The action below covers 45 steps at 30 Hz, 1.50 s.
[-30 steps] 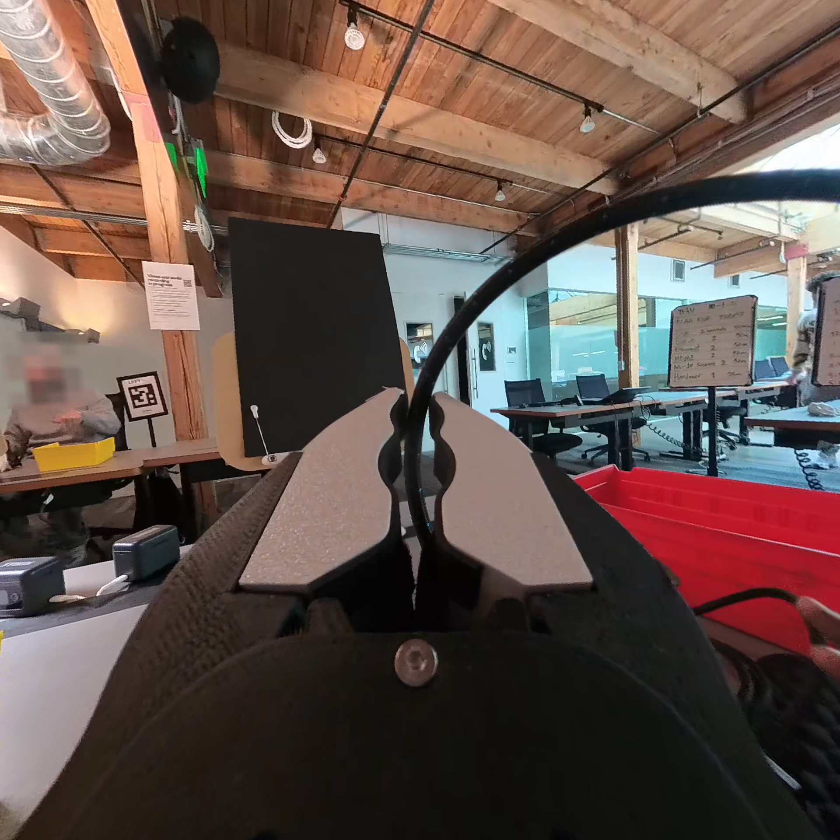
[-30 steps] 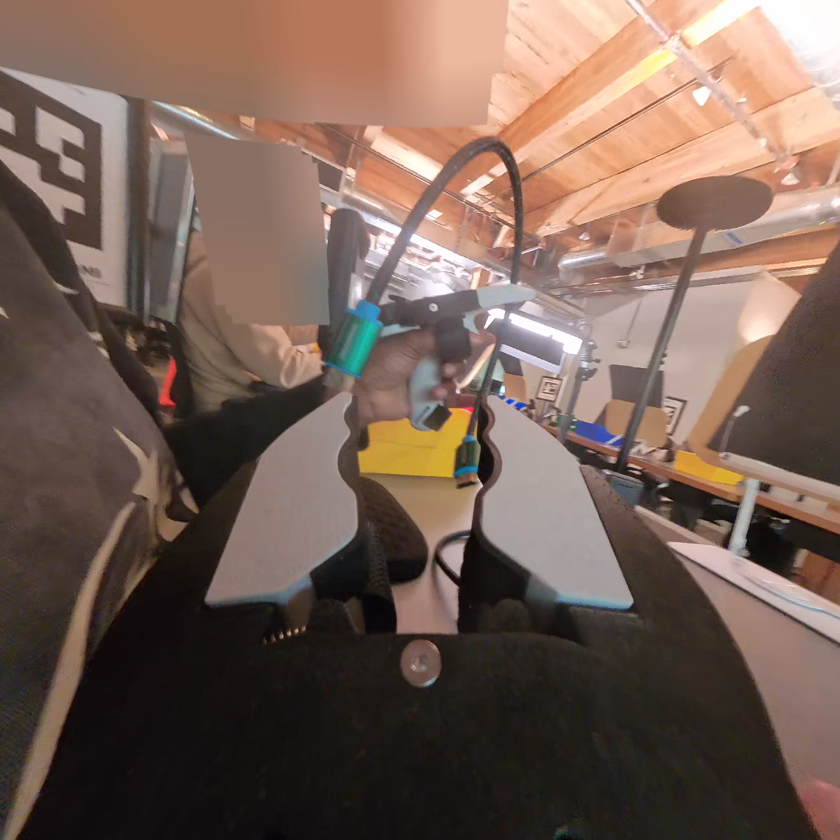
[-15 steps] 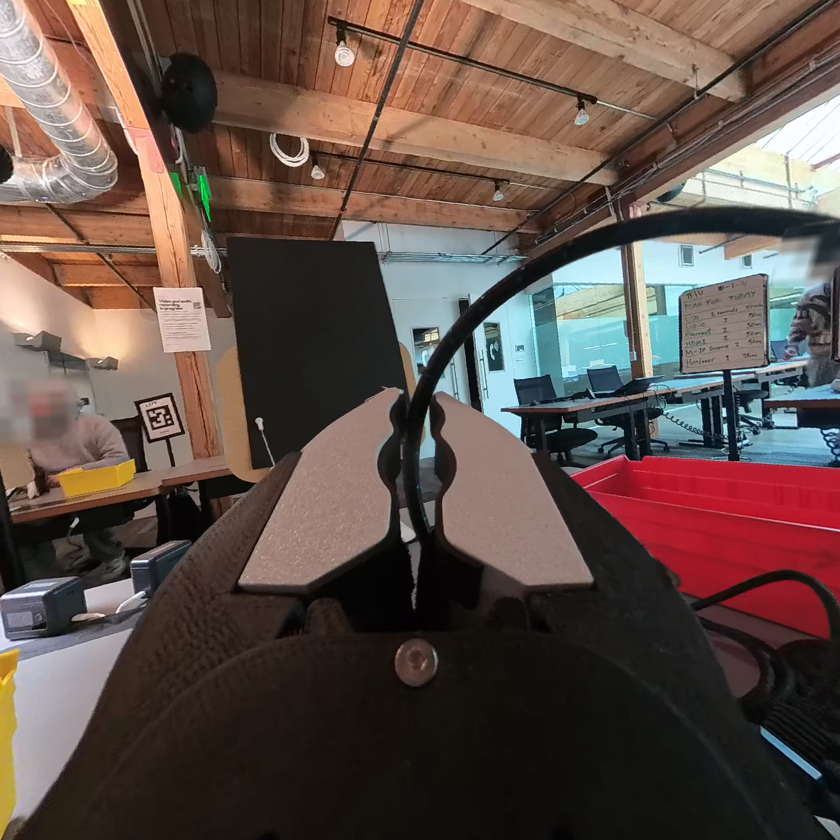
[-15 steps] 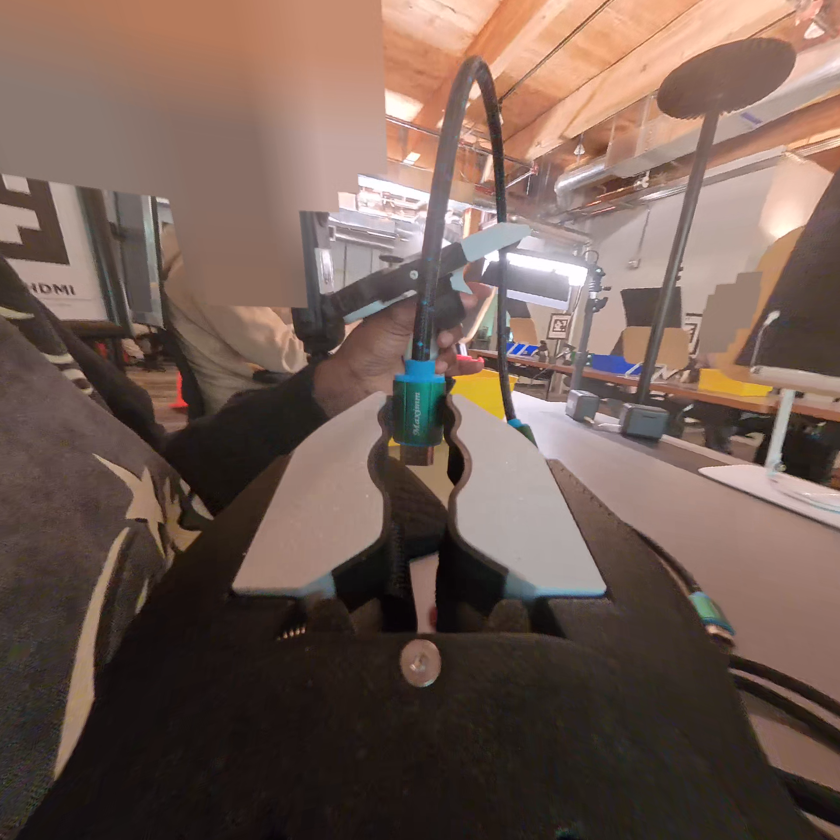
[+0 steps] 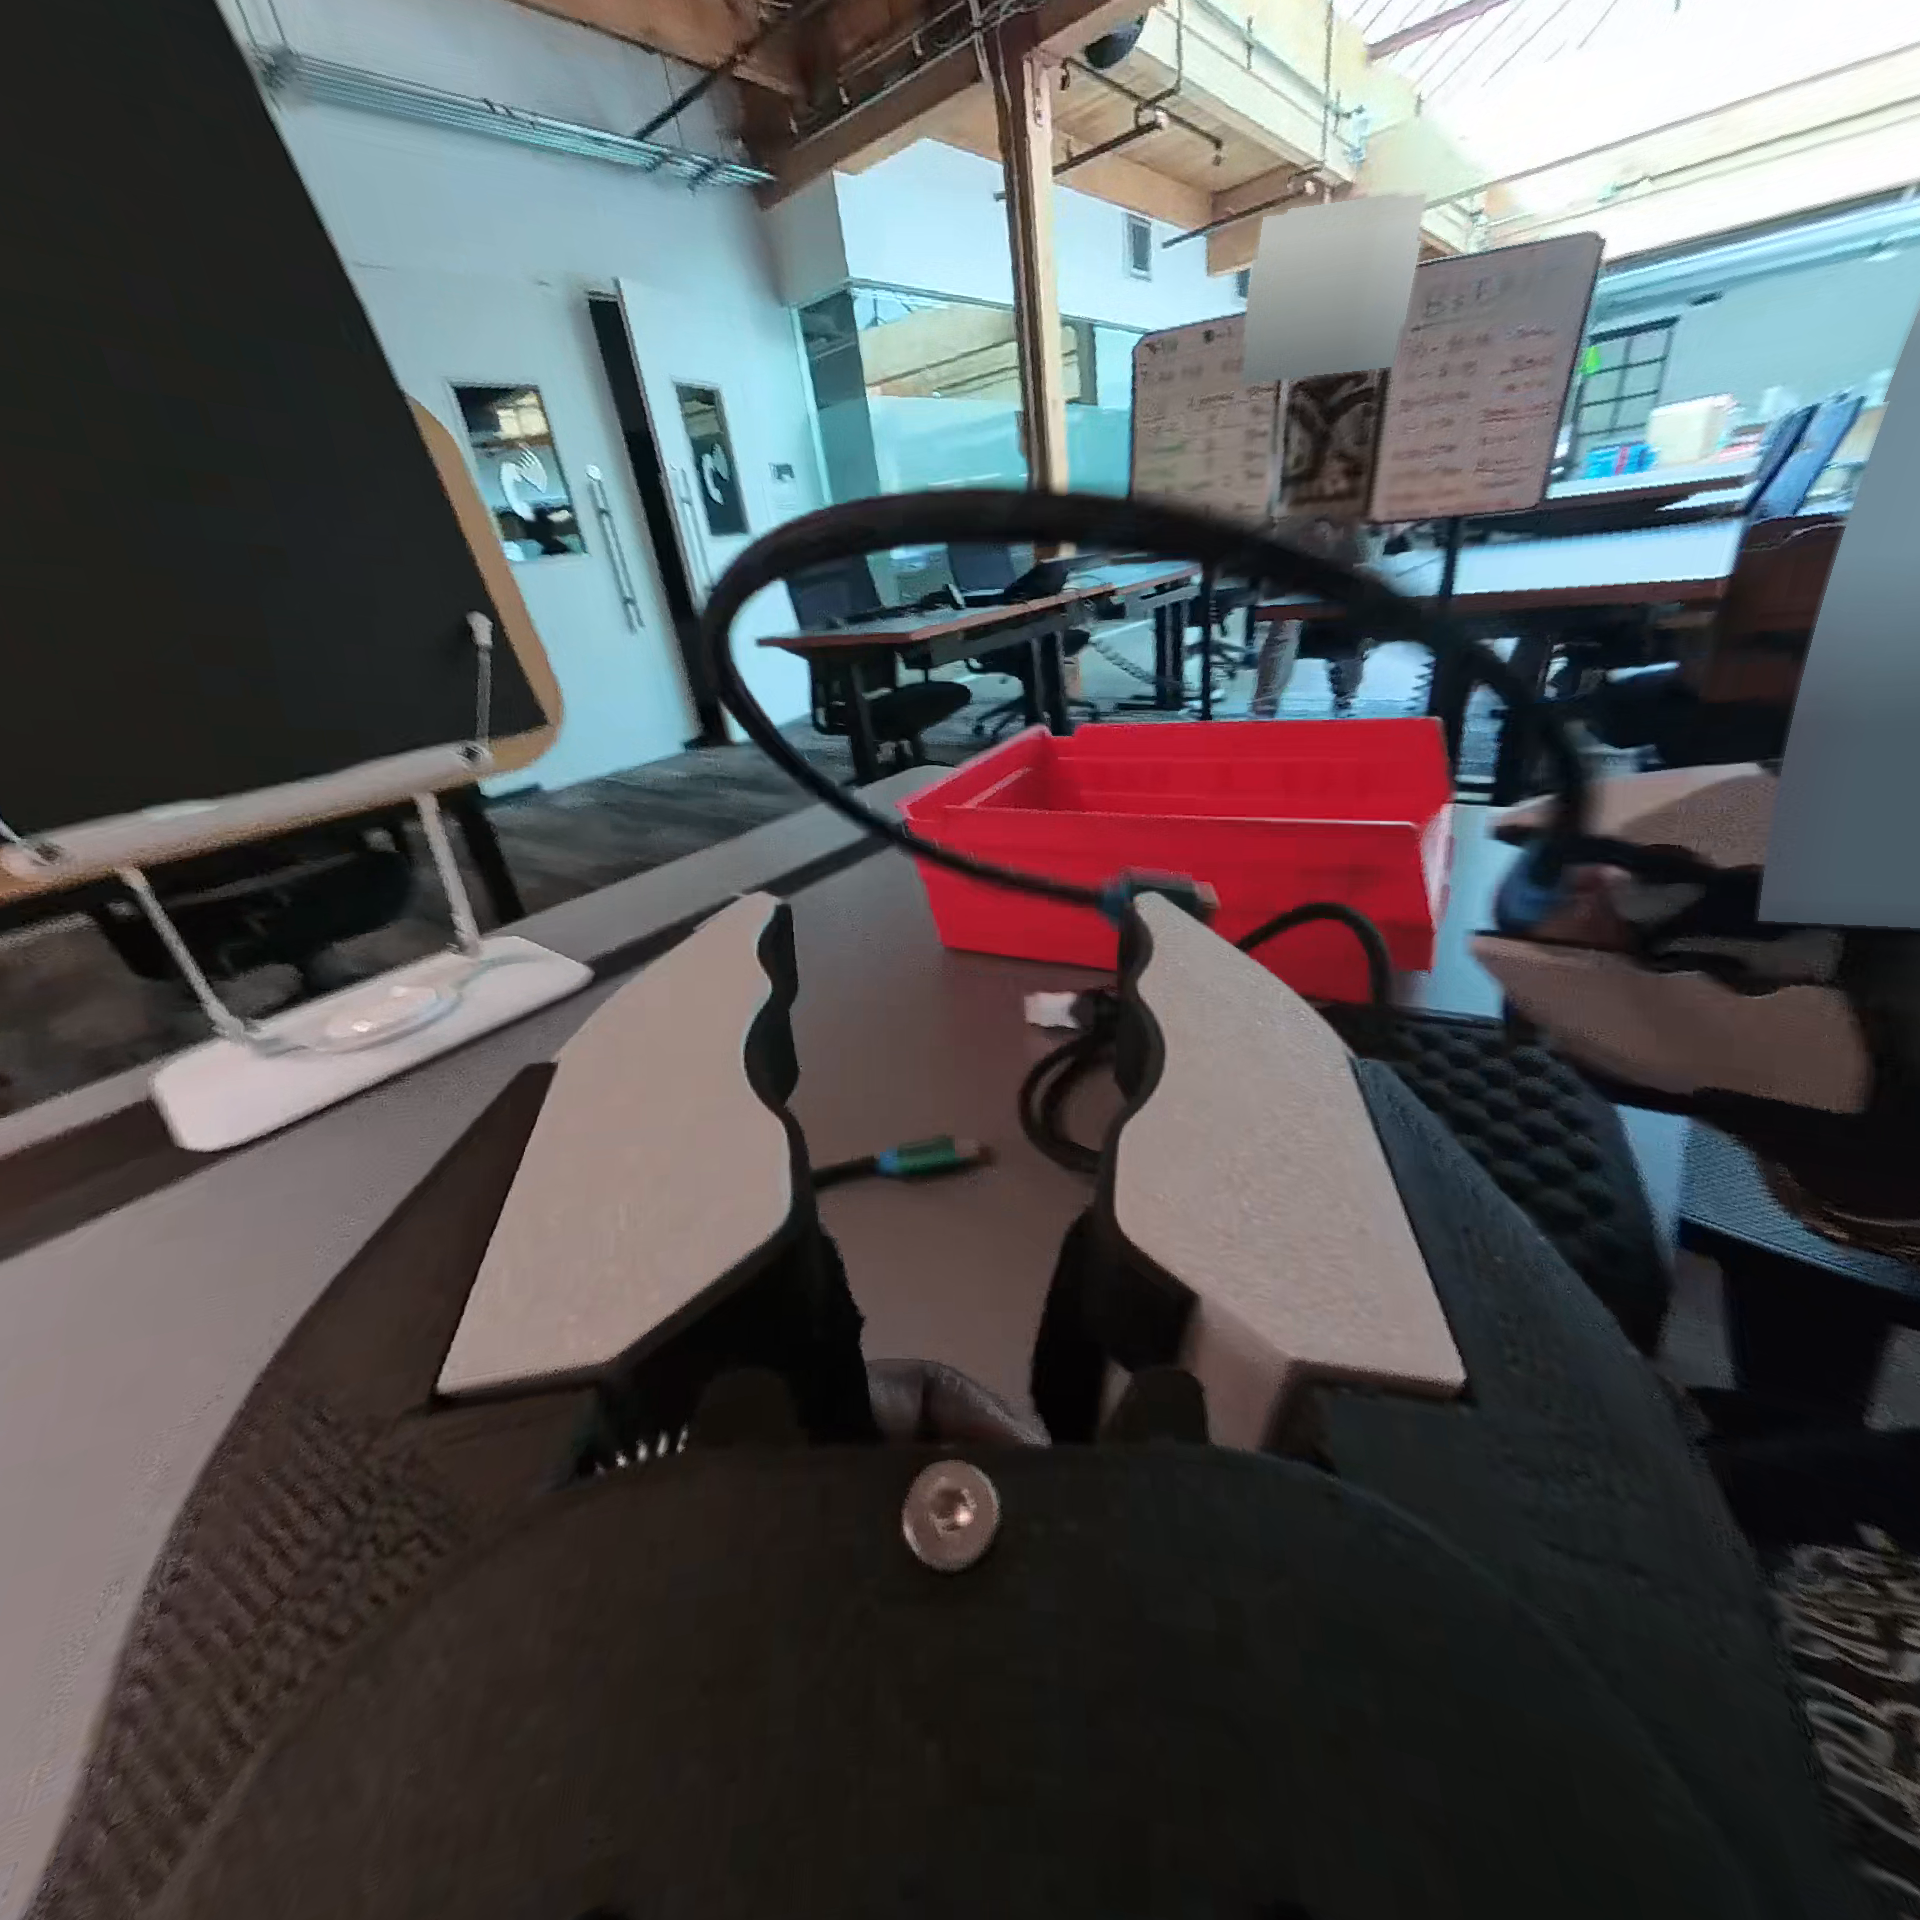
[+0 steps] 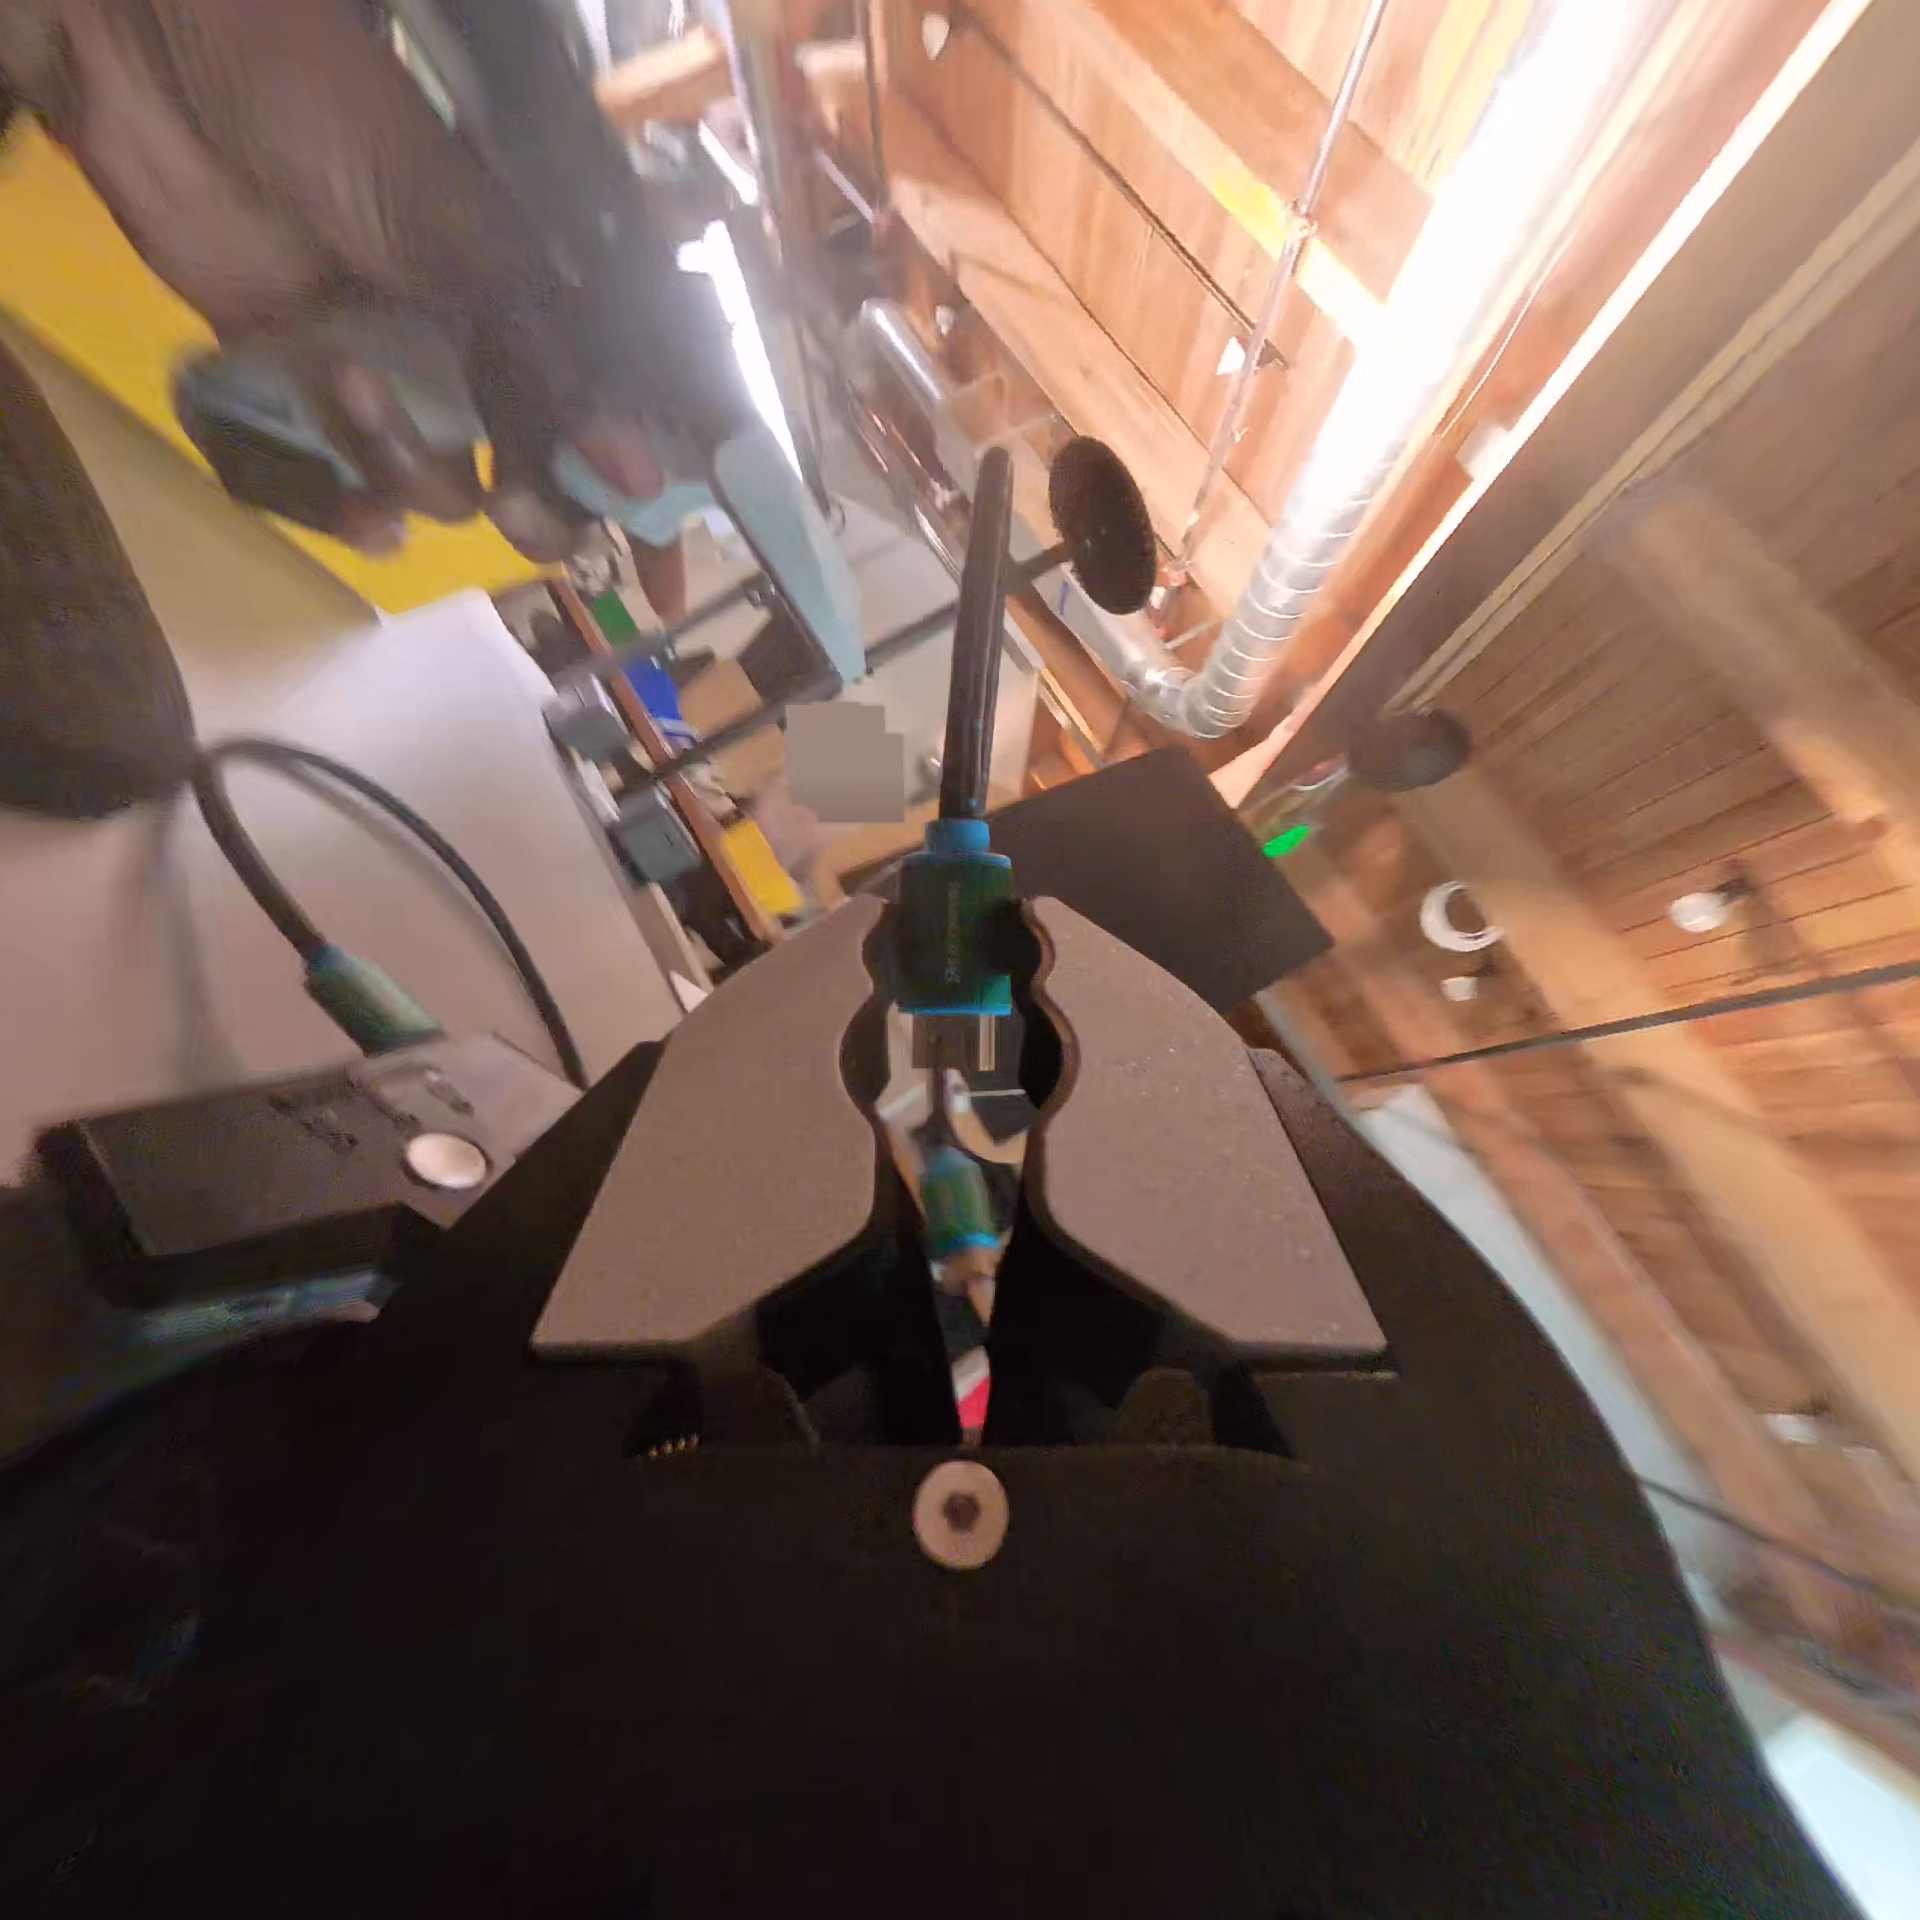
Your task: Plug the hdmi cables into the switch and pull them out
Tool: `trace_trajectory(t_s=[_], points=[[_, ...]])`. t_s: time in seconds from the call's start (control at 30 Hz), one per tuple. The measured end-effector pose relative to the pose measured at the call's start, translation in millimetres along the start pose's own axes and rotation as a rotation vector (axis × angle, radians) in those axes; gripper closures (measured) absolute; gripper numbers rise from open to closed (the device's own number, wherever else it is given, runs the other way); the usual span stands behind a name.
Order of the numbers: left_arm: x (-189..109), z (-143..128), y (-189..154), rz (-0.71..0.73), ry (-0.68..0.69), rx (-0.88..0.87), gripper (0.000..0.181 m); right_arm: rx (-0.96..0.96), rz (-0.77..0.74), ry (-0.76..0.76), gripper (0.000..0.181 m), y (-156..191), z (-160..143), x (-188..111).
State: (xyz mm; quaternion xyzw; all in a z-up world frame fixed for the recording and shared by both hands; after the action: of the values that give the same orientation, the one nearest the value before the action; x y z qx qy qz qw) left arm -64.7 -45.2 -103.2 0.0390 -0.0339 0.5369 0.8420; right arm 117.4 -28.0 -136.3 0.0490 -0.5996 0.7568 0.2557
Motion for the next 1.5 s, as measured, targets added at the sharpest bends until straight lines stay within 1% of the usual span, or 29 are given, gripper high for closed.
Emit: trace_trajectory(t_s=[0.07, 0.1, 0.17, 0.2, 0.27, 0.33, 0.4, 0.43, 0.47, 0.53, 0.57, 0.63, 0.67, 0.73, 0.8, 0.87, 0.93, 1.0, 1.03, 1.1, 1.23, 1.27, 1.3, 1.37, 1.4, 1.43, 1.5], points=[[-1, -15, -16, -0.073, 0.05, -0.059, 0.118, -0.068, -0.007, 0.03, 0.16, 3, -2, 1], [-2, -24, -26, -0.14, 0.065, -0.093, 0.115, -0.074, -0.012, 0.033, 0.16, 3, -4, 1], [-3, -36, -51, -0.322, 0.027, -0.172, 0.114, -0.08, -0.013, 0.028, 0.16, 3, -4, 2], [-2, -39, -61, -0.381, 0.0, -0.22, 0.114, -0.091, -0.005, 0.021, 0.16, 4, -3, 3], [4, -41, -73, -0.43, -0.04, -0.297, 0.117, -0.097, 0.023, 0.01, 0.16, 9, 0, 3], [10, -40, -76, -0.435, -0.068, -0.359, 0.126, -0.068, 0.079, -0.03, 0.161, 16, 4, 2], [15, -39, -73, -0.43, -0.086, -0.429, 0.143, -0.002, 0.137, -0.068, 0.16, 22, 7, 2], [15, -39, -71, -0.441, -0.087, -0.468, 0.158, 0.061, 0.154, -0.082, 0.16, 21, 8, 2], [15, -40, -69, -0.47, -0.09, -0.511, 0.166, 0.135, 0.187, -0.092, 0.16, 21, 8, 2], [11, -39, -69, -0.555, -0.109, -0.609, 0.174, 0.329, 0.27, -0.122, 0.16, 20, 7, 4], [11, -38, -69, -0.575, -0.129, -0.632, 0.175, 0.461, 0.316, -0.14, 0.16, 18, 7, 5], [8, -35, -70, -0.59, -0.194, -0.598, 0.175, 0.754, 0.412, -0.181, 0.159, 12, 5, 5], [6, -32, -70, -0.596, -0.226, -0.58, 0.175, 0.913, 0.446, -0.209, 0.15, 7, 2, 5], [0, -24, -68, -0.626, -0.283, -0.548, 0.175, 1.242, 0.532, -0.283, 0.139, -1, -4, 5], [-5, -17, -67, -0.647, -0.323, -0.527, 0.175, 1.523, 0.667, -0.361, 0.137, -4, -8, 5], [-9, -15, -67, -0.659, -0.358, -0.497, 0.175, 1.68, 0.788, -0.396, 0.138, 1, -5, 6], [-12, -16, -70, -0.675, -0.369, -0.455, 0.175, 1.762, 0.847, -0.424, 0.141, 6, 2, 7], [-12, -19, -76, -0.7, -0.346, -0.405, 0.175, 1.812, 0.868, -0.45, 0.143, 9, 8, 7], [-12, -21, -80, -0.713, -0.334, -0.378, 0.175, 1.813, 0.877, -0.447, 0.151, 11, 10, 8], [-13, -24, -85, -0.735, -0.323, -0.344, 0.175, 1.736, 0.889, -0.445, 0.168, 15, 13, 6], [-16, -25, -90, -0.753, -0.326, -0.287, 0.174, 1.516, 0.865, -0.434, 0.168, 14, 18, 1], [-17, -25, -92, -0.756, -0.331, -0.272, 0.175, 1.5, 0.863, -0.434, 0.169, 14, 18, 1], [-18, -25, -93, -0.759, -0.335, -0.254, 0.175, 1.503, 0.875, -0.437, 0.162, 14, 20, 0], [-19, -24, -96, -0.762, -0.346, -0.219, 0.175, 1.527, 0.931, -0.442, 0.158, 18, 23, 0], [-20, -24, -97, -0.765, -0.352, -0.207, 0.175, 1.532, 0.956, -0.45, 0.164, 20, 25, -1], [-21, -23, -98, -0.771, -0.356, -0.201, 0.175, 1.525, 0.947, -0.452, 0.169, 20, 26, -1], [-21, -23, -98, -0.762, -0.353, -0.201, 0.175, 1.447, 0.888, -0.457, 0.169, 17, 26, -2]])
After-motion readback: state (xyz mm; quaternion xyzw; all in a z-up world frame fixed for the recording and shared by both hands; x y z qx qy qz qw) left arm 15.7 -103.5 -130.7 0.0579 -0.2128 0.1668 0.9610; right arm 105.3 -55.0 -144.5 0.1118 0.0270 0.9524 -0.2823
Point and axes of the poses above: each gripper's, where its closed fingertips meet, x out along the fingers, z out of its top, y = z × x across the jaws, the point moved 6 cm from there along -x, back along the fingers, and after that the axes turned 5 degrees about -x, right-handed, at the moved point
